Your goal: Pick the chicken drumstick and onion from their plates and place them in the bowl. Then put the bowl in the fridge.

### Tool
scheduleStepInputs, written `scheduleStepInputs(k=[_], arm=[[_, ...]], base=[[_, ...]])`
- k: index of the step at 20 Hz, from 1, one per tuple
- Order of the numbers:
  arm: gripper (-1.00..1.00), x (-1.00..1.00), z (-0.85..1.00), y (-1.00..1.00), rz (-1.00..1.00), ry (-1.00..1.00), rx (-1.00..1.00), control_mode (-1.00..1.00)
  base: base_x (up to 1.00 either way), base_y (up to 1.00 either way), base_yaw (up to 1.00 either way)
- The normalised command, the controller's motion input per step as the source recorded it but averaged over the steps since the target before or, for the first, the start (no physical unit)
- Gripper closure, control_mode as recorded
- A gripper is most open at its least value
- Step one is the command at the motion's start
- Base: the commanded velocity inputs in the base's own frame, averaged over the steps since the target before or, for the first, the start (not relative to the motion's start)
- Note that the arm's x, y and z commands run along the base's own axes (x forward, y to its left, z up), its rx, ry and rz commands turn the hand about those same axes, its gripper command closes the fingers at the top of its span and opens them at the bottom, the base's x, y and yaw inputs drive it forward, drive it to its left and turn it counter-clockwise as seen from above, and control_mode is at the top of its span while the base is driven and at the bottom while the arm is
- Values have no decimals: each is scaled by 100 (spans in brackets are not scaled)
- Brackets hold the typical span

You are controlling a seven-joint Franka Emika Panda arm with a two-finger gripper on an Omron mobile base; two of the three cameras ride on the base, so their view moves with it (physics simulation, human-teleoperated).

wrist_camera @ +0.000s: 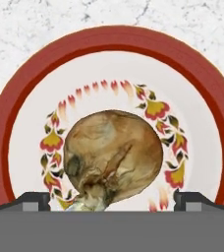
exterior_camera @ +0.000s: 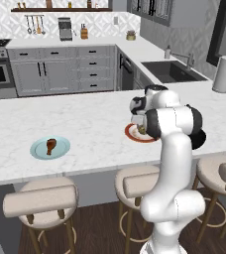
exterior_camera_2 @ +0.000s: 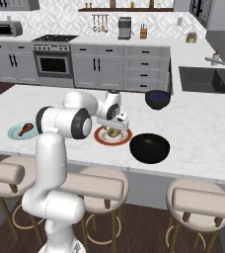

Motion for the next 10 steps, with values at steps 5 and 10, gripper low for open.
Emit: scheduleStepInputs(k=[5,10], arm=[[-100,19,-17,0,0,0,-3,-100],[-100,5,-10,0,0,-2,-3,-100]], base=[[0,0,0],[0,0,0]])
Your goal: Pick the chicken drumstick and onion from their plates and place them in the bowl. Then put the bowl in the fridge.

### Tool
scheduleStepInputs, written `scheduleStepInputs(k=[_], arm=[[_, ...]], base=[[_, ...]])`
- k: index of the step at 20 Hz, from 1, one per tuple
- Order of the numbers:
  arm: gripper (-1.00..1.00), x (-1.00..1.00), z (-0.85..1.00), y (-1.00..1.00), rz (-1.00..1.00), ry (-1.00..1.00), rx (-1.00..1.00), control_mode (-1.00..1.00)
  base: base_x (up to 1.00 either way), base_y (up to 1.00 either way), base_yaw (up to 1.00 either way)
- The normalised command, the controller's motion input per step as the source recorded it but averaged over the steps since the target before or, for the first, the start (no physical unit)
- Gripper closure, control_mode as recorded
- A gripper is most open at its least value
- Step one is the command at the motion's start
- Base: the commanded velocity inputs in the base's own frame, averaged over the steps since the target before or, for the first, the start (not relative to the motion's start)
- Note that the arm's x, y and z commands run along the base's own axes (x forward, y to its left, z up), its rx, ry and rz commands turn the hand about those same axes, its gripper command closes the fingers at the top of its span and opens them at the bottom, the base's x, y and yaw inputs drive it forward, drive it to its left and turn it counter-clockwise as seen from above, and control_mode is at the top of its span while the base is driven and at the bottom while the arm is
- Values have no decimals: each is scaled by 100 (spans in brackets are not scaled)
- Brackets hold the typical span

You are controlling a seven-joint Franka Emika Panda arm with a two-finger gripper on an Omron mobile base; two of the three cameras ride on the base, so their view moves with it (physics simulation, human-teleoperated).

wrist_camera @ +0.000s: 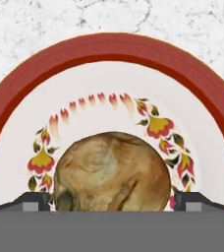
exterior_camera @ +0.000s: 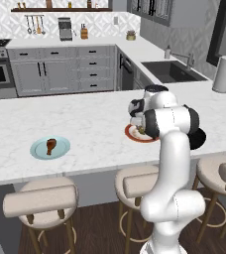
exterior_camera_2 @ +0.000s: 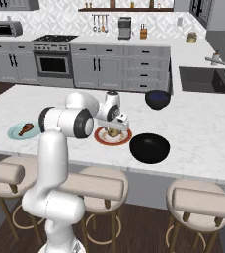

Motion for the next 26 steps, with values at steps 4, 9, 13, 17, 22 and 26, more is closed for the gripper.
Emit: scheduleStepInputs(k=[4,9,13,17,22,26], arm=[[-100,8,-19,0,0,-4,-3,-100],[100,3,-17,0,1,-4,-1,-100],[100,-25,-19,0,1,0,0,-100],[100,-75,9,0,3,-3,0,-100],[100,-100,87,-22,5,-17,0,-100],[100,-95,74,-43,2,-5,0,-100]], base=[[0,0,0],[0,0,0],[0,0,0],[0,0,0],[0,0,0],[0,0,0]])
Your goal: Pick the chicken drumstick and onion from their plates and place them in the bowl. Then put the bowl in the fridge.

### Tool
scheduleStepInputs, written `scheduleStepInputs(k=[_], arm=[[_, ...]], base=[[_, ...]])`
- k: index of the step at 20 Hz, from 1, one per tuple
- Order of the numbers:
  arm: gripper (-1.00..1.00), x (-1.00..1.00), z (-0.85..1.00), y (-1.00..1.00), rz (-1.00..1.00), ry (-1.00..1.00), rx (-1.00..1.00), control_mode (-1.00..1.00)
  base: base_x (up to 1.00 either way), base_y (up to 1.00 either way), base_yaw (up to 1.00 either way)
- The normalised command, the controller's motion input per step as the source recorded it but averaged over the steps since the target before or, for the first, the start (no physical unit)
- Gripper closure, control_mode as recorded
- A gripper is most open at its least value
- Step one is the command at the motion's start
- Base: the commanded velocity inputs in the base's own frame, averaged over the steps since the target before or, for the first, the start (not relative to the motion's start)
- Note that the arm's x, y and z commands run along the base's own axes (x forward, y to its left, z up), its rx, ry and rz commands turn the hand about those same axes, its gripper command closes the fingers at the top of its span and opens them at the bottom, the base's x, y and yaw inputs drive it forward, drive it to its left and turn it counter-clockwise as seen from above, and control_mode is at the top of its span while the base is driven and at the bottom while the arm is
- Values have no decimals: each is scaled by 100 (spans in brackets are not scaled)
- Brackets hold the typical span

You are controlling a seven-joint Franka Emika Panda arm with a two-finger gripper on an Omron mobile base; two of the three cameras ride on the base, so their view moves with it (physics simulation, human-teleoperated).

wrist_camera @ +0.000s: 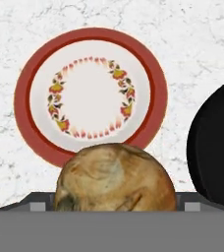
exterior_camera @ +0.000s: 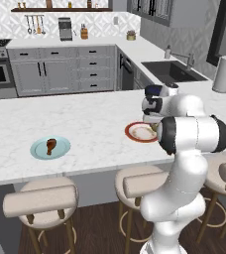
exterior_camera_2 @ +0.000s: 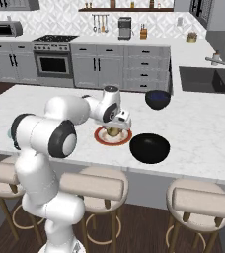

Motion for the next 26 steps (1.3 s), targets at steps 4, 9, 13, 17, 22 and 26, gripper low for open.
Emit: scheduleStepInputs(k=[4,9,13,17,22,26], arm=[[100,-33,52,-98,0,0,0,-100],[100,-3,17,-100,0,3,0,-100],[100,3,-16,-94,0,9,-4,-100],[100,0,-45,-55,0,11,0,-100],[100,5,-62,-11,0,5,0,-100],[-100,27,-43,1,0,3,0,-100]], base=[[0,0,0],[0,0,0],[0,0,0],[0,0,0],[0,0,0],[0,0,0]])
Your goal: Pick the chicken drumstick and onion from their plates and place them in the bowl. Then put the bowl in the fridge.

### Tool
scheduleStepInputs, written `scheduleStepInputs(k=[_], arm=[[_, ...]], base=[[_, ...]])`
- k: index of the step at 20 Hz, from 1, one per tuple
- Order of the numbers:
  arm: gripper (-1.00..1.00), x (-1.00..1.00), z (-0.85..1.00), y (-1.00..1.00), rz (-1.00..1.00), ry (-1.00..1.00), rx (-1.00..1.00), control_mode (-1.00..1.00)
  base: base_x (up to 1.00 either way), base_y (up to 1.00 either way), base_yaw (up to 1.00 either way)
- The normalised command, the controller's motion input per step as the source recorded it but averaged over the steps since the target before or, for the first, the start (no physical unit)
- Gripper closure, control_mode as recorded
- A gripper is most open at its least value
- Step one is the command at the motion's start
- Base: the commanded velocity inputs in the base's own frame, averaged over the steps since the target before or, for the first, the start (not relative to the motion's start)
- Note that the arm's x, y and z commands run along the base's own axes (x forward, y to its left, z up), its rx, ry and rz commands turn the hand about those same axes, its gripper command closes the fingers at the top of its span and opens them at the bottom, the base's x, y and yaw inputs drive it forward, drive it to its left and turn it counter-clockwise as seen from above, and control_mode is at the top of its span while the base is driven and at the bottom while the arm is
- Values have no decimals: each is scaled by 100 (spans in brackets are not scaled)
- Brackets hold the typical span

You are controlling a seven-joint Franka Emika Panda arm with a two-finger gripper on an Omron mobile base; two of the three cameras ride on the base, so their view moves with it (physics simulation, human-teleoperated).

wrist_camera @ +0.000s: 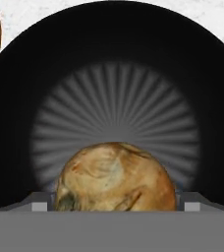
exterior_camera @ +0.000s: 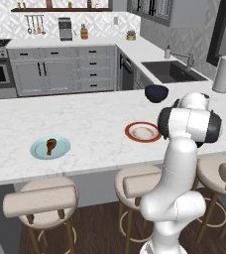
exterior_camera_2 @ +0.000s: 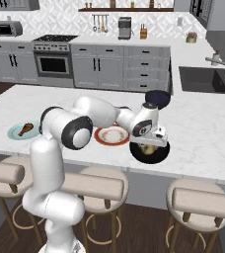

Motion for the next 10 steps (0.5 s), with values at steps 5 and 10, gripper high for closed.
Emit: scheduleStepInputs(k=[5,10], arm=[[-100,27,-44,0,1,6,0,-100],[-100,21,-14,0,4,2,0,-100]], base=[[0,0,0],[0,0,0]])
